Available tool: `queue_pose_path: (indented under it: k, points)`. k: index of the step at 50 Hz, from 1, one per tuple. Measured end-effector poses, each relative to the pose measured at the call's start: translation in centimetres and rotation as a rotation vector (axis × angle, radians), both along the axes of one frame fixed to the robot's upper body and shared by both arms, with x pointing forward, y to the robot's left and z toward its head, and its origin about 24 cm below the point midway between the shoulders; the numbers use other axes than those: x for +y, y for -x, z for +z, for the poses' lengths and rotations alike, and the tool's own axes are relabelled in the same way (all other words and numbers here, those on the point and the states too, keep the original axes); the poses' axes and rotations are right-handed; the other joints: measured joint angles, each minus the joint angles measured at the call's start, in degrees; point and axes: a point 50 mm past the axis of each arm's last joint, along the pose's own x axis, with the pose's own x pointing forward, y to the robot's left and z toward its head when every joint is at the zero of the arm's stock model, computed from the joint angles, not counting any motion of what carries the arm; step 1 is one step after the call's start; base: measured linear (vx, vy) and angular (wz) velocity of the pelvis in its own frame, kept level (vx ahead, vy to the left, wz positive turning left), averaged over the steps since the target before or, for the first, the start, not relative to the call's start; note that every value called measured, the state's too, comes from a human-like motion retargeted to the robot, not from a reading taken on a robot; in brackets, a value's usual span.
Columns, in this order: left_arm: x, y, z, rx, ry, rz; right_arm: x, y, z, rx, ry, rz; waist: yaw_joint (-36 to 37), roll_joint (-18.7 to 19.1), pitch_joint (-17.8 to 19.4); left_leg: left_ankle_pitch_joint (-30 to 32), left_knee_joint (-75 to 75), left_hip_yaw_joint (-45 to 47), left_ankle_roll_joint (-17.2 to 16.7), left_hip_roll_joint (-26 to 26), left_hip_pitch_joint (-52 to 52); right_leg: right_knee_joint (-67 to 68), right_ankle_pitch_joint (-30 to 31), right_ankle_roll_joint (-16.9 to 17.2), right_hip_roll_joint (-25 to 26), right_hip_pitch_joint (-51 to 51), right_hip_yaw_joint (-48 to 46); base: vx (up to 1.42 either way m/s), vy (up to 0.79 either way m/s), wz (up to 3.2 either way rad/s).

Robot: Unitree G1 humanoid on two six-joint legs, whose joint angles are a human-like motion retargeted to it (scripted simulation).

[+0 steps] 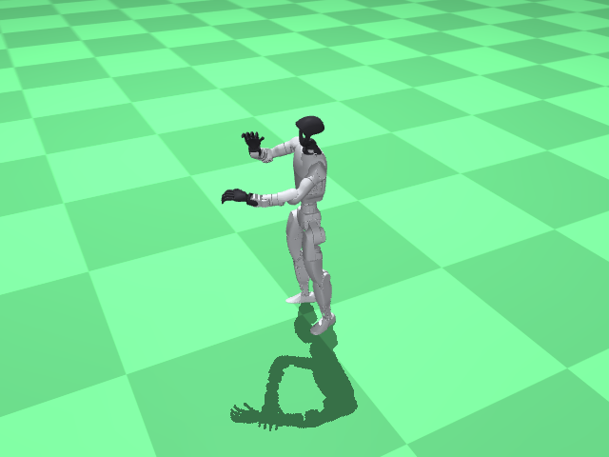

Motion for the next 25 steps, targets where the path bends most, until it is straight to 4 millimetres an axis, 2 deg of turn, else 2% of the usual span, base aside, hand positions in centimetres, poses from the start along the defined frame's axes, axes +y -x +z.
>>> queue_pose_path:
  k: [3,5,7,9,11,15,17,19,20,22,23,25]
  points:
    - [-0.5,-0.1,-0.5,0.041,-0.007,0.012,1.0,-4.3,-8.2,0.369,0.397,-0.108,0.62,0.04,0.10,-0.13,0.10,-0.14,-0.19,0.16,0.26,0.29,-0.21,-0.25,0.09,0.26,-0.18,0.00,0.00,0.00]
    - [-0.6,-0.1,-0.8,0.061,-0.001,0.016,1.1,-6.0,-13.6,0.568,0.635,-0.167,0.88,0.40,0.22,-0.23,0.18,-0.11,-0.39,0.31,0.41,0.46,-0.30,-0.36,0.21,0.36,-0.17,0.00,0.00,0.00]
    - [-0.4,0.1,-0.8,0.042,0.073,0.021,0.5,-6.5,-15.3,0.623,0.620,-0.191,0.79,0.85,0.41,-0.23,0.18,-0.07,-0.52,0.38,0.49,0.48,-0.27,-0.28,0.28,0.40,-0.15,0.00,0.00,0.00]
    - [0.0,0.2,-0.7,0.036,0.213,0.039,-0.1,-6.3,-13.5,0.561,0.487,-0.190,0.48,1.09,0.60,-0.15,0.08,-0.01,-0.52,0.34,0.54,0.38,-0.15,-0.13,0.29,0.42,-0.10,0.00,0.00,0.00]
    - [0.6,0.1,-0.9,0.079,0.395,0.080,-0.2,-5.5,-9.9,0.444,0.389,-0.170,0.07,1.15,0.72,-0.03,-0.08,0.07,-0.41,0.25,0.62,0.22,0.00,-0.08,0.27,0.45,-0.01,0.00,0.00,0.00]
    - [1.6,-0.2,-1.9,0.181,0.715,0.184,0.4,-3.0,-1.7,0.137,0.319,-0.195,-0.78,0.85,0.61,0.29,-0.45,0.18,-0.21,0.02,0.68,-0.18,0.27,-0.18,0.19,0.47,0.15,0.00,0.00,0.00]
    - [1.7,-0.3,-2.2,0.205,0.830,0.220,0.4,-1.7,1.4,0.012,0.276,-0.226,-1.04,0.53,0.27,0.38,-0.54,0.21,-0.20,-0.04,0.68,-0.36,0.36,-0.29,0.17,0.51,0.20,0.00,0.00,0.00]
    - [1.5,-0.3,-2.2,0.220,0.918,0.224,0.2,-0.6,3.7,-0.068,0.214,-0.236,-1.23,0.35,0.28,0.47,-0.59,0.18,-0.17,-0.07,0.67,-0.45,0.39,-0.40,0.15,0.53,0.19,0.00,0.00,0.00]
    - [1.3,-0.4,-2.0,0.226,0.951,0.217,0.0,-0.1,4.4,-0.090,0.175,-0.226,-1.29,0.29,0.34,0.49,-0.60,0.16,-0.15,-0.08,0.68,-0.47,0.40,-0.45,0.15,0.55,0.18,0.00,0.00,0.00]
    - [0.8,-0.4,-1.5,0.227,0.982,0.184,-0.2,0.1,4.3,-0.031,0.073,-0.109,-1.29,0.06,0.74,0.52,-0.58,0.08,-0.07,-0.06,0.77,-0.43,0.35,-0.57,0.15,0.67,0.13,0.00,0.00,0.00]
    - [0.5,-0.3,-1.4,0.228,0.994,0.168,-0.2,0.0,3.5,0.042,0.023,-0.016,-1.23,-0.07,0.87,0.51,-0.54,0.06,-0.02,-0.02,0.82,-0.41,0.32,-0.64,0.18,0.74,0.12,0.00,0.00,0.00]
    - [-0.2,-0.2,-1.1,0.229,1.004,0.139,0.2,-1.0,0.5,0.241,-0.036,0.158,-0.95,-0.34,1.03,0.45,-0.43,0.07,0.00,0.08,0.94,-0.34,0.26,-0.76,0.26,0.85,0.13,0.00,0.00,0.00]
